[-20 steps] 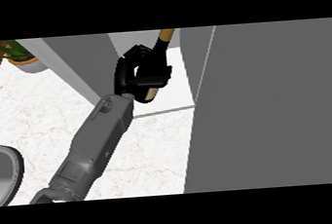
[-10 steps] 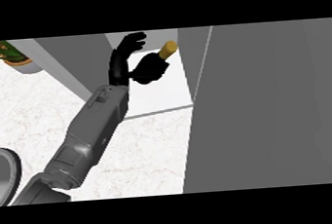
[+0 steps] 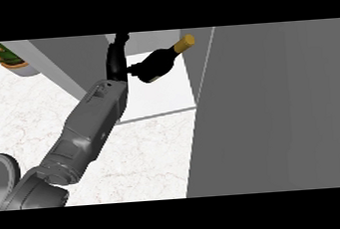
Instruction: Pick up the wine, place it into the cabinet and close the cabinet
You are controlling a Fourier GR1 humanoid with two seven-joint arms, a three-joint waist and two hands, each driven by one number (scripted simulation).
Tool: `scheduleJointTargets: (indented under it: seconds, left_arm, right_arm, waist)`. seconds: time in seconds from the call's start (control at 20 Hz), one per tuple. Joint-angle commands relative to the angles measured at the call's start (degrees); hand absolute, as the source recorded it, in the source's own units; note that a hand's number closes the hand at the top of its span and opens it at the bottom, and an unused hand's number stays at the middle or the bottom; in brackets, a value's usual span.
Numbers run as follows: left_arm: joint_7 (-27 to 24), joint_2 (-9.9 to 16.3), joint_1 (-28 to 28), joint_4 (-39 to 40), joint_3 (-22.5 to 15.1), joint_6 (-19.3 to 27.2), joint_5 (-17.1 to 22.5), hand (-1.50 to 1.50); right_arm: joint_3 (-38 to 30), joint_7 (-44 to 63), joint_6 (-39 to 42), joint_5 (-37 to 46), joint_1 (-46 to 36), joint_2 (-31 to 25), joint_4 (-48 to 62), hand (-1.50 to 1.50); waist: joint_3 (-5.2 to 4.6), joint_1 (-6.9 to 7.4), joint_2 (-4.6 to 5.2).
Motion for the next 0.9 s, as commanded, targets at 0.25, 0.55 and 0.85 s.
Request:
scheduleJointTargets:
  seconds: [0.25, 0.55, 0.85]
  left_arm:
    - [-5.8, -0.8, -1.8, -0.9, 3.9, -9.1, 3.3, -1.5]
    - [-7.5, -1.5, -3.1, -1.8, 6.1, -18.7, 5.7, 1.5]
    - [-7.0, -2.9, -4.5, -0.6, 7.2, -20.6, 6.3, -1.5]
  right_arm:
    - [-0.3, 1.4, 0.1, -2.6, 2.4, -0.7, -6.7, -1.5]
    - [0.3, 2.9, -0.5, -0.9, 3.8, -2.1, -8.3, -1.5]
    - [-1.4, 2.4, -0.2, -2.3, 6.4, -4.0, -11.5, -1.5]
  waist:
    - [-0.06, 0.85, -0.09]
    - [-0.1, 2.14, -0.92]
    - [0.06, 3.06, -1.46]
